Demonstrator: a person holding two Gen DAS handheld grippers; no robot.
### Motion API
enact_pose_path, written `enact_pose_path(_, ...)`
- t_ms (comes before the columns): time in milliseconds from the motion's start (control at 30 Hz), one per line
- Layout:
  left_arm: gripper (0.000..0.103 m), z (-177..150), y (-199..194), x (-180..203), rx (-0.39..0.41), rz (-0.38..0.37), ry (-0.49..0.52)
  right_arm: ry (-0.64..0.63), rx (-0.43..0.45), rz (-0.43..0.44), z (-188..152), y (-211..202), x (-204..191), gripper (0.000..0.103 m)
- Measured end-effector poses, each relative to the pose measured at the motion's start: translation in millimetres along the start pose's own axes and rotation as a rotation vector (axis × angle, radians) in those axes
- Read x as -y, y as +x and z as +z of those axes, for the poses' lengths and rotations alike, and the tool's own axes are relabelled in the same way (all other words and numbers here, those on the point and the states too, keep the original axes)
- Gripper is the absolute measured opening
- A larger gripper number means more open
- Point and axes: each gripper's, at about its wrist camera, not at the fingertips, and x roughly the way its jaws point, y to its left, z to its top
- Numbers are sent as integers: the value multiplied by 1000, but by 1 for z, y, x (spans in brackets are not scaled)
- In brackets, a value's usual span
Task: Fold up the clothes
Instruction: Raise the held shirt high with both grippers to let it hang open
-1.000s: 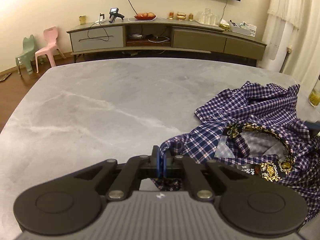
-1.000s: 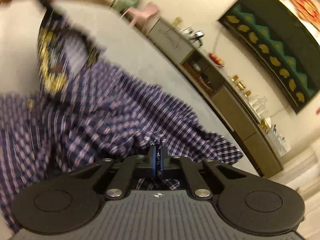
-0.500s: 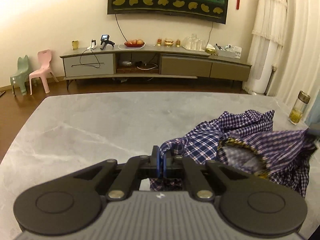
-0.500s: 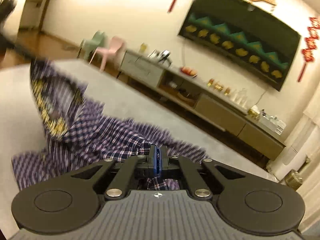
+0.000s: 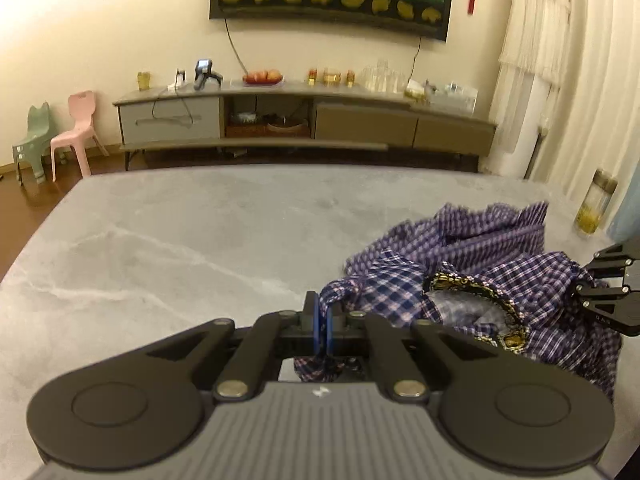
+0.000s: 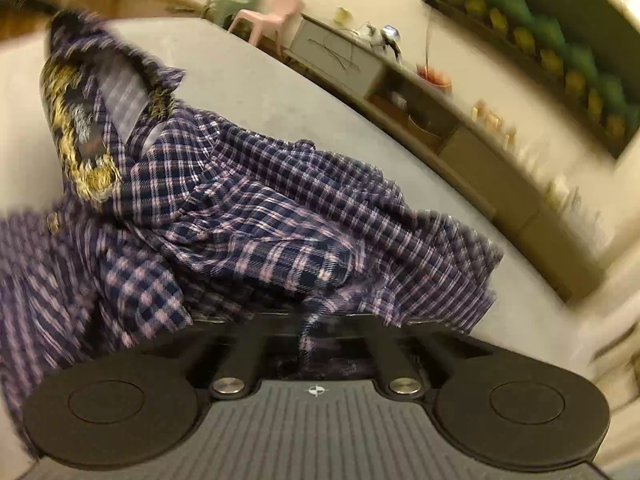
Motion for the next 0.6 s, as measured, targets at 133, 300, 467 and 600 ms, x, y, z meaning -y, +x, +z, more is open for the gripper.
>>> enact_pose_path(133, 3, 31, -78, -4, 206, -57, 34, 148, 149, 23, 18, -60, 23, 0)
enact_pose_path(300, 3, 114, -189, 6, 520, -74, 106, 231, 495, -84, 68, -201, 63, 0)
enact_pose_path(467, 3, 194, -260, 28, 731, -30, 141, 238, 750, -183, 123, -295, 96, 0)
enact_pose_path(600, 3, 238, -240, 27, 701, 7, 114, 222, 826, -219, 150, -317, 107, 0)
